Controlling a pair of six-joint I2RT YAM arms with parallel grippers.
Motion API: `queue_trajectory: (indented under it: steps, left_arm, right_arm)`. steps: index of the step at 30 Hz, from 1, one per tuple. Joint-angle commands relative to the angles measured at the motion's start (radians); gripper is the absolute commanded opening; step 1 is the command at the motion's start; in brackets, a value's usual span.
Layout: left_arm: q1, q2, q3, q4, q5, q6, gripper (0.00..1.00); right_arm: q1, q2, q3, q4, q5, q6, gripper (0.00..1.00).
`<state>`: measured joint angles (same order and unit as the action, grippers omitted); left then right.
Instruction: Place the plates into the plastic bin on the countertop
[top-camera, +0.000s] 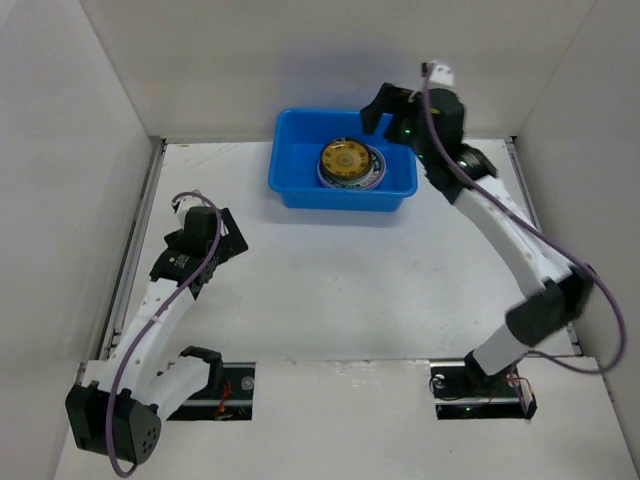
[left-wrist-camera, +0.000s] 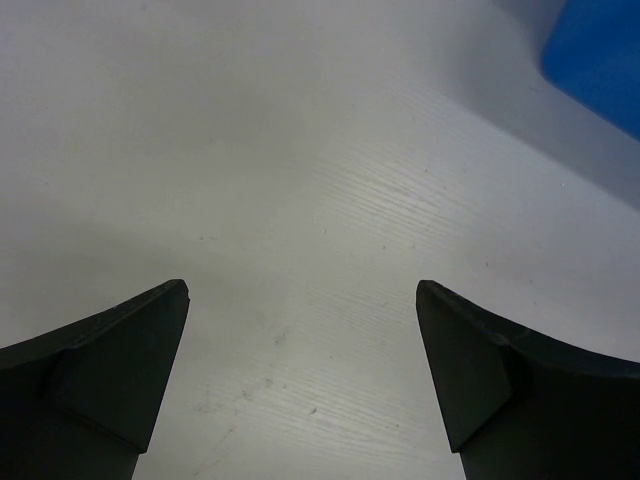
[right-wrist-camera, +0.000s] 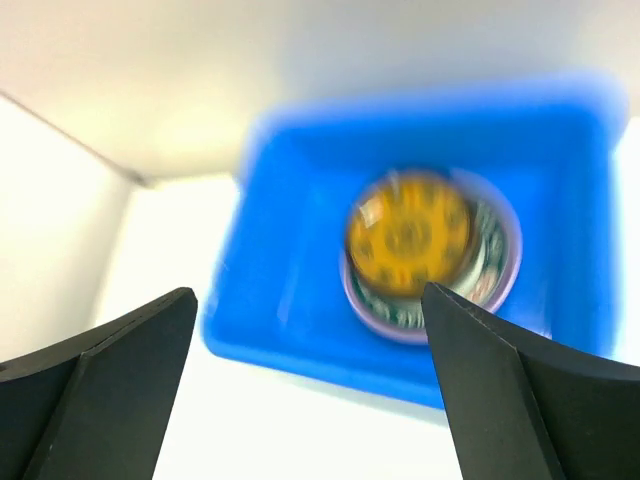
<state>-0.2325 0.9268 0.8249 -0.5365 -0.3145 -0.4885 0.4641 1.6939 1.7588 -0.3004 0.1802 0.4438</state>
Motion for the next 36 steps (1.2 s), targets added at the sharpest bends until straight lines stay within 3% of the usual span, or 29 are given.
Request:
queue_trajectory:
  steps: [1,7,15,21,36]
  left_arm:
    - [-0.035,0.041,0.025,0.058,-0.003,0.011,1.0]
    - [-0.087,0.107,0.019,0.099,-0.052,0.027,1.0]
    - [-0.182,0.055,-0.087,0.127,-0.302,-0.027,1.0]
    - [-0.322,-0.052,-0.142,0.138,-0.449,-0.019,1.0]
    - [-0.363,-0.062,-0.115,0.156,-0.472,-0.002,1.0]
  right_arm:
    - [0.017,-0.265,-0.117,0.098,0.197,-0.175,1.0]
    - [0.064,-0.663,-0.543,0.136,0.5,-0.289,1.0]
    - [0.219,-1.085,-0.999,0.067,0.836,-0.283,1.0]
    - [0.29,-1.217,-1.105,0.01,0.909,-0.238,1.0]
    - [0.293,-1.272,-1.13,0.049,0.878,-0.238,1.0]
